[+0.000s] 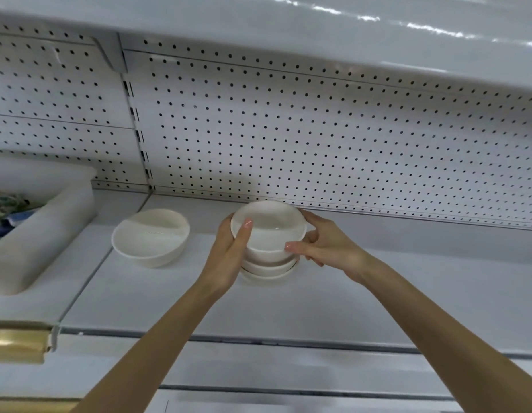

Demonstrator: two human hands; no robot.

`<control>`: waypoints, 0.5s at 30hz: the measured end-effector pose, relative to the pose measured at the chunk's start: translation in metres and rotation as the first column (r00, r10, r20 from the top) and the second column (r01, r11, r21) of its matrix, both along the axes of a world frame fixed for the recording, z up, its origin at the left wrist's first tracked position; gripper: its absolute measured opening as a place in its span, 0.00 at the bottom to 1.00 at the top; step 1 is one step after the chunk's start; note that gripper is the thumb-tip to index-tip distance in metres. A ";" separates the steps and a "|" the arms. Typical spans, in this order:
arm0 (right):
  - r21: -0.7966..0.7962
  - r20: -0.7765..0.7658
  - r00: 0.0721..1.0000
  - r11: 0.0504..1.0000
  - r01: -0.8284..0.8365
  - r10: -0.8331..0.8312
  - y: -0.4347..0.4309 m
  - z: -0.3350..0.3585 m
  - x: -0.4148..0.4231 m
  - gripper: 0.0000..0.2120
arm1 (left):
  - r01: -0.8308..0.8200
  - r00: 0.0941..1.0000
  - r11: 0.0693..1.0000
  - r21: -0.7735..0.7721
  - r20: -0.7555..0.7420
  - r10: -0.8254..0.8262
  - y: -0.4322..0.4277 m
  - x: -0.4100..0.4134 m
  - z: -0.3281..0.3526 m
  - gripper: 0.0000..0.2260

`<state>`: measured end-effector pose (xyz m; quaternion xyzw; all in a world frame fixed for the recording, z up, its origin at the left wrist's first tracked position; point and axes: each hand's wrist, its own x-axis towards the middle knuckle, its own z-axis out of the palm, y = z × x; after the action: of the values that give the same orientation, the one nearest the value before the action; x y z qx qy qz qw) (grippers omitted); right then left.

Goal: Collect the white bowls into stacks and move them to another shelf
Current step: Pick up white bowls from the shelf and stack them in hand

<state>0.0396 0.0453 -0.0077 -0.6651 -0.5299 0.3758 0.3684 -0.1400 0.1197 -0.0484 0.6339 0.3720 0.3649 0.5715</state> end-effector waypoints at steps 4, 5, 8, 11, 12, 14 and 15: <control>0.055 0.098 0.995 0.998 0.007 -0.012 0.003 -0.010 0.003 0.25 | 0.002 1.000 1.000 0.003 -0.019 -0.002 0.001 -0.001 -0.004 0.16; 0.067 0.119 0.993 0.998 0.012 -0.020 0.005 -0.013 0.004 0.25 | 0.002 1.000 1.000 0.003 -0.023 -0.002 0.001 -0.001 -0.005 0.17; 0.078 0.145 0.988 0.996 0.039 -0.050 0.011 -0.022 0.006 0.26 | 0.005 0.999 1.000 0.001 -0.034 -0.005 0.002 -0.002 -0.008 0.20; 0.057 0.180 0.983 0.998 0.027 -0.037 0.014 -0.032 0.010 0.32 | 0.011 0.999 1.000 -0.002 -0.035 -0.012 0.001 -0.002 -0.009 0.19; 0.045 0.173 0.985 0.999 0.020 -0.027 0.014 -0.032 0.011 0.31 | 0.015 0.999 1.000 -0.005 -0.033 -0.015 0.001 -0.002 -0.009 0.18; 0.037 0.139 0.990 0.999 0.009 -0.014 0.012 -0.030 0.012 0.26 | 0.020 0.999 1.000 -0.014 -0.032 -0.020 0.001 -0.001 -0.008 0.14; 0.036 0.130 0.992 0.999 -0.002 -0.003 0.011 -0.030 0.013 0.25 | 0.021 0.999 1.000 -0.016 -0.033 -0.021 0.000 -0.001 -0.008 0.13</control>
<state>0.0521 0.0565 -0.0374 -0.6814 -0.5593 0.3221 0.3450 -0.1407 0.1202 -0.0559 0.6393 0.3776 0.3453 0.5741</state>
